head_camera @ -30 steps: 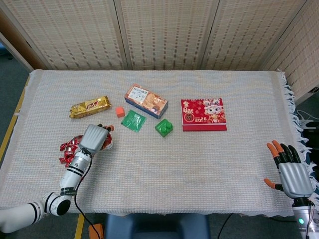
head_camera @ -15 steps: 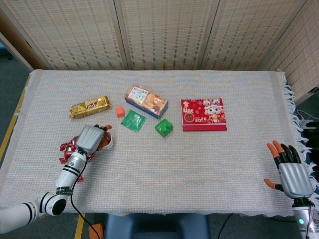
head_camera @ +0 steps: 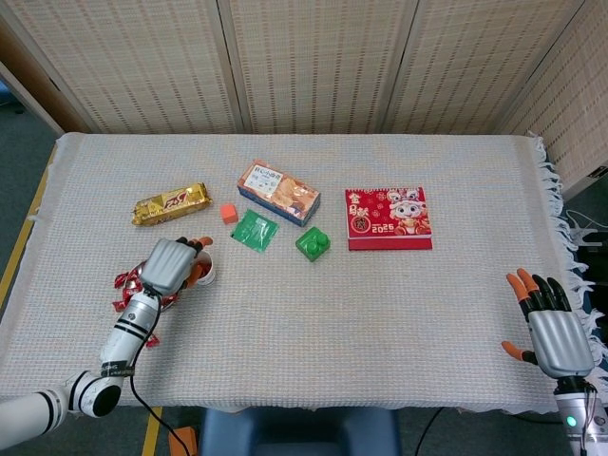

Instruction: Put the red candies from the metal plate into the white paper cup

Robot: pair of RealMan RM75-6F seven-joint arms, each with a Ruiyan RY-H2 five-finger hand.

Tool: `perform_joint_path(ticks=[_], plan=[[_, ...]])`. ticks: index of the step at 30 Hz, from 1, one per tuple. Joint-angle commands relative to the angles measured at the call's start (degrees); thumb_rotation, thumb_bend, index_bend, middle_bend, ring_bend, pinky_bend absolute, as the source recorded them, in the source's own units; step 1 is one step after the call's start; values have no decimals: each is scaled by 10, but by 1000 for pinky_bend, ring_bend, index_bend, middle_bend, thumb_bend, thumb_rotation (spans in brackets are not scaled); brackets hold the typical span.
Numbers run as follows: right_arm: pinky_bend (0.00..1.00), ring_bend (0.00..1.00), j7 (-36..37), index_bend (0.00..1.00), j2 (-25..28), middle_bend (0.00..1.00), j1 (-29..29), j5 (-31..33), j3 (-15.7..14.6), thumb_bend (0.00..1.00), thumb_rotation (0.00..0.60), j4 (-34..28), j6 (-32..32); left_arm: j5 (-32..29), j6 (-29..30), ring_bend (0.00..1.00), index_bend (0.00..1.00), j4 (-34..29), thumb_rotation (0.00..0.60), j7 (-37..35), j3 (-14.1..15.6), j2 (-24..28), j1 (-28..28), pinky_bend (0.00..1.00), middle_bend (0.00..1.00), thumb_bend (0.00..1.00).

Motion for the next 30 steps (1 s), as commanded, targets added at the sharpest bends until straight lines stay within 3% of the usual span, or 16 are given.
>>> perform_joint_path(ticks=[1, 7, 15, 30], plan=[[0, 0, 1, 0, 1, 0, 0, -2, -1, 10, 600, 0, 1, 31, 37, 406, 172, -43, 600, -21, 18, 29, 27, 880, 336, 392], [0, 0, 5, 0, 4, 0, -4, -9, -4, 10, 600, -2, 7, 56, 89, 274, 110, -70, 600, -34, 66, 66, 90, 898, 185, 379], [0, 0, 3, 0, 3, 0, -5, -17, -7, 10, 600, -3, 9, 37, 108, 217, 127, -12, 600, -65, 98, 60, 153, 905, 163, 375], [0, 0, -4, 0, -1, 0, 1, -16, -8, 11, 600, -4, -1, 9, 24, 197, 118, 132, 600, -77, 76, -13, 140, 908, 154, 371]])
